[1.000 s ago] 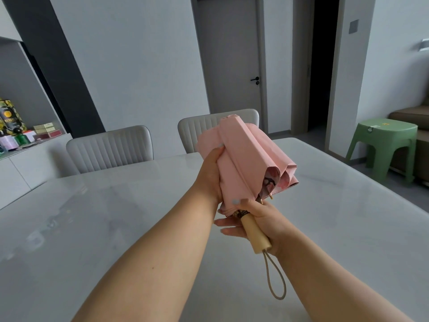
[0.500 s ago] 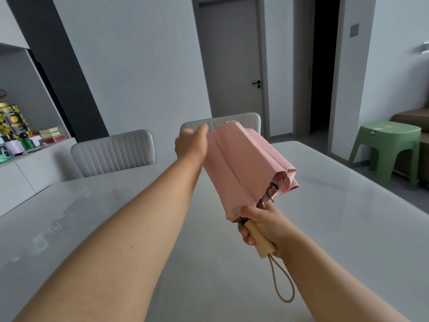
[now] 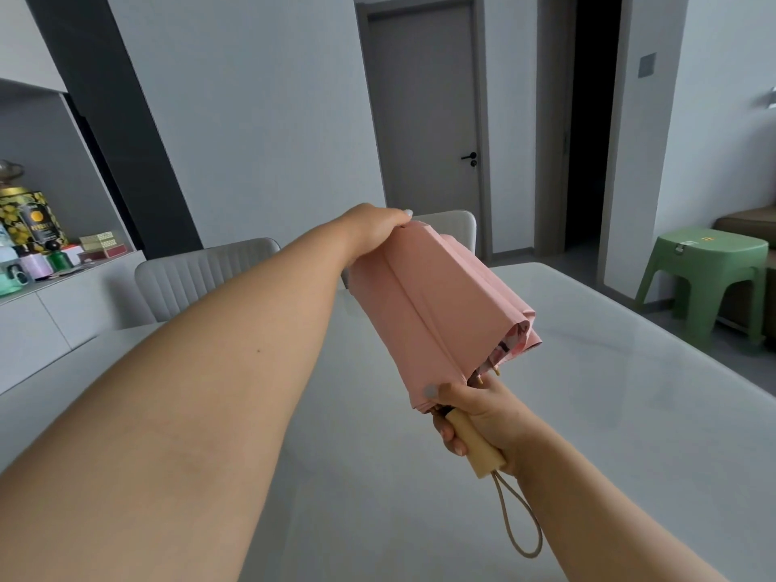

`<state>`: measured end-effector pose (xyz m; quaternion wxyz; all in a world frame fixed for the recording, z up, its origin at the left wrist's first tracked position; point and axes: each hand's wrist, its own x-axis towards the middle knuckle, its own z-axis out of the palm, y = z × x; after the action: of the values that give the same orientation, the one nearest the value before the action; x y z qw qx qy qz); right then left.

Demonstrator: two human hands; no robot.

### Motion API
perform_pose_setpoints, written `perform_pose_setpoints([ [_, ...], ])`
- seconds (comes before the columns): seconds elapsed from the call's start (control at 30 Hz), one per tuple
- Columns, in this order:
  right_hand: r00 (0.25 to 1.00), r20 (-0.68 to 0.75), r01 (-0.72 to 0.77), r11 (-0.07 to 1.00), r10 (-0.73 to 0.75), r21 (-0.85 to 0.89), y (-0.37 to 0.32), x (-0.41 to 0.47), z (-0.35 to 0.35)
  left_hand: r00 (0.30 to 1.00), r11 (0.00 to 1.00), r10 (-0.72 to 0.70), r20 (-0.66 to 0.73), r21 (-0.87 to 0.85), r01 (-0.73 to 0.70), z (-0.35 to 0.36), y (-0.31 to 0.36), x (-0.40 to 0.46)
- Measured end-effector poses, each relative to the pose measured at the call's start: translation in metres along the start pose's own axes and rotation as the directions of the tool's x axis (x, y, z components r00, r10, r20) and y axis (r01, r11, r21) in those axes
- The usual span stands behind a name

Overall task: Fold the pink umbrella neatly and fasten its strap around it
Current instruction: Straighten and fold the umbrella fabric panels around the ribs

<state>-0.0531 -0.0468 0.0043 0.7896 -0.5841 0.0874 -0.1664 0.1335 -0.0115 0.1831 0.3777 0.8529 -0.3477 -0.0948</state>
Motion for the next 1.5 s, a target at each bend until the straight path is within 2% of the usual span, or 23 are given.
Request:
perform_pose_setpoints([
  [0.27,0.998,0.062,-0.010,0.998,0.006,0.062,-0.002,-0.002,0.001,0.999,0.964,-0.023,0.033,-0.265,0.031,-0.008,0.004,0.003],
  [0.43,0.996,0.085,-0.047,0.995,0.040,0.091,-0.001,-0.002,0.003,0.998,0.993,-0.054,-0.014,-0.101,0.052,-0.014,0.006,-0.005],
  [0.6,0.994,0.098,-0.063,0.990,0.051,0.123,-0.002,-0.003,0.005,0.990,0.925,-0.060,0.130,-0.366,0.104,-0.020,0.010,-0.008],
  [0.7,0.994,0.095,-0.071,0.987,0.057,0.146,-0.002,-0.003,0.003,0.987,0.937,-0.063,0.150,-0.332,0.110,-0.021,0.010,-0.010],
  [0.8,0.992,0.106,-0.079,0.988,0.065,0.132,-0.001,-0.003,0.004,0.990,0.964,-0.092,0.110,-0.241,0.117,-0.018,0.010,-0.013],
  [0.9,0.991,0.114,-0.079,0.989,0.065,0.123,-0.002,-0.004,0.005,0.993,0.924,-0.087,0.074,-0.366,0.108,-0.018,0.009,-0.013],
  [1.03,0.991,0.114,-0.082,0.988,0.067,0.131,-0.002,-0.004,0.005,0.996,0.953,-0.074,0.046,-0.292,0.085,-0.018,0.009,-0.012],
  [1.17,0.992,0.108,-0.083,0.988,0.069,0.131,-0.002,-0.004,0.005,0.999,0.918,-0.046,-0.026,-0.395,0.032,-0.017,0.009,-0.008],
  [1.27,0.992,0.107,-0.078,0.988,0.064,0.136,-0.002,-0.004,0.004,0.997,0.938,-0.053,-0.052,-0.345,0.032,-0.014,0.011,-0.011],
  [1.4,0.994,0.101,-0.060,0.989,0.046,0.138,-0.003,-0.003,0.004,0.987,0.874,-0.051,-0.152,-0.484,-0.029,-0.012,0.012,-0.011],
  [1.5,0.995,0.088,-0.051,0.989,0.039,0.142,-0.004,-0.003,0.003,0.966,0.926,0.001,-0.260,-0.365,-0.099,-0.011,0.011,-0.010],
])
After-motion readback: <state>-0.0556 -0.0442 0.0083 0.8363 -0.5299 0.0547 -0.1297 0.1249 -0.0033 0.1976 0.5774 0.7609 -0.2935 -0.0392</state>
